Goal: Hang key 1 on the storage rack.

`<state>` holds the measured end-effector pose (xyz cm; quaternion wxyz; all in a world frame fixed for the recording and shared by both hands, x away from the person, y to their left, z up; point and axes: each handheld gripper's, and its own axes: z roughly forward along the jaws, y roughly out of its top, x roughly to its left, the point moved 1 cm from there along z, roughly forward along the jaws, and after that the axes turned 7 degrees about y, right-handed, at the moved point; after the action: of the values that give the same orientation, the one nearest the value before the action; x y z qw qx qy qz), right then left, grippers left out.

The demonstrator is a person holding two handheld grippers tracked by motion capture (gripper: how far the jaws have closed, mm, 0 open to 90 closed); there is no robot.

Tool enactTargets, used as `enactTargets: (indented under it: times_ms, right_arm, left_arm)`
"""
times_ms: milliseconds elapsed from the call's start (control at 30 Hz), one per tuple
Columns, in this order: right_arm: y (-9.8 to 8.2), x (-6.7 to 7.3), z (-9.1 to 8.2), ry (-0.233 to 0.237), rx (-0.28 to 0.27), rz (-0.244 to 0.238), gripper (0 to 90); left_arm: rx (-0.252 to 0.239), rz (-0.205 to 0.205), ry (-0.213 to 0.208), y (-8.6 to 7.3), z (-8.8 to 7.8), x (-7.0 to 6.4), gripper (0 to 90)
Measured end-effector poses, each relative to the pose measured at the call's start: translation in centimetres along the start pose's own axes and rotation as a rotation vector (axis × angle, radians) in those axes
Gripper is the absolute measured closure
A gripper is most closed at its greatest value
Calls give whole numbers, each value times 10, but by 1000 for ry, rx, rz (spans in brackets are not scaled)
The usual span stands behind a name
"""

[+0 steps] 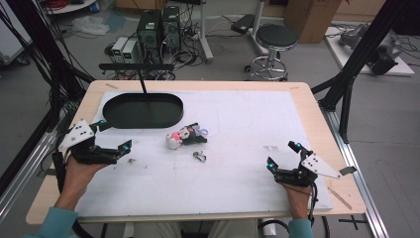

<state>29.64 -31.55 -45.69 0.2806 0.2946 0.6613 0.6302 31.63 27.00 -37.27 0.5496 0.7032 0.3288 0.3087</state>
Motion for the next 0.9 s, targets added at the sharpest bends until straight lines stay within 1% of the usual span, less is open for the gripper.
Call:
enactTargets:
  times_ms: [167, 200, 233, 267, 367, 400, 433, 500, 567, 600, 633, 667, 767, 833, 900]
  right_arm:
    - [0, 0, 0, 2, 0, -4, 6]
    - [0, 0, 0, 0, 2, -1, 6]
    - [0, 0, 0, 0, 2, -1, 6]
    - [0, 0, 0, 0, 2, -1, 6]
    - [0, 0, 0, 0, 2, -1, 6]
    - [0, 0, 0, 0, 2, -3, 6]
    - [0, 0, 0, 0, 2, -3, 6]
    - [0, 0, 0, 1, -1, -1, 6]
    - [0, 0, 0, 1, -1, 2, 6]
    - [0, 0, 0, 0, -6, -1, 6]
    - [0, 0, 0, 0, -3, 0, 6]
    - [0, 0, -1, 0, -4, 1, 6]
    - [0, 0, -1, -2, -6, -4, 6]
    - [0, 0, -1, -1, -6, -1, 6]
    - [0, 0, -1, -1, -5, -1, 6]
  left_arm:
    - [51, 20, -54, 13, 17, -4, 44]
    - [88, 40, -72, 20, 25, -6, 44]
    - [103, 52, -76, 23, 28, -6, 44]
    - [103, 52, -76, 23, 28, -6, 44]
    - [139, 69, -92, 31, 40, -6, 44]
    - [175, 66, -128, 35, 49, -8, 44]
    - [175, 66, -128, 35, 49, -8, 44]
    - [206, 98, -144, 39, 57, -11, 44]
    - [227, 115, -153, 42, 63, -13, 44]
    - [248, 115, -169, 45, 70, -15, 44]
    - [264, 119, -170, 47, 73, -15, 44]
    - [264, 119, -170, 47, 73, -15, 44]
    - [302, 139, -177, 51, 83, -18, 44]
    - [321, 138, -188, 53, 88, -19, 44]
    - [350, 134, -196, 55, 94, -20, 44]
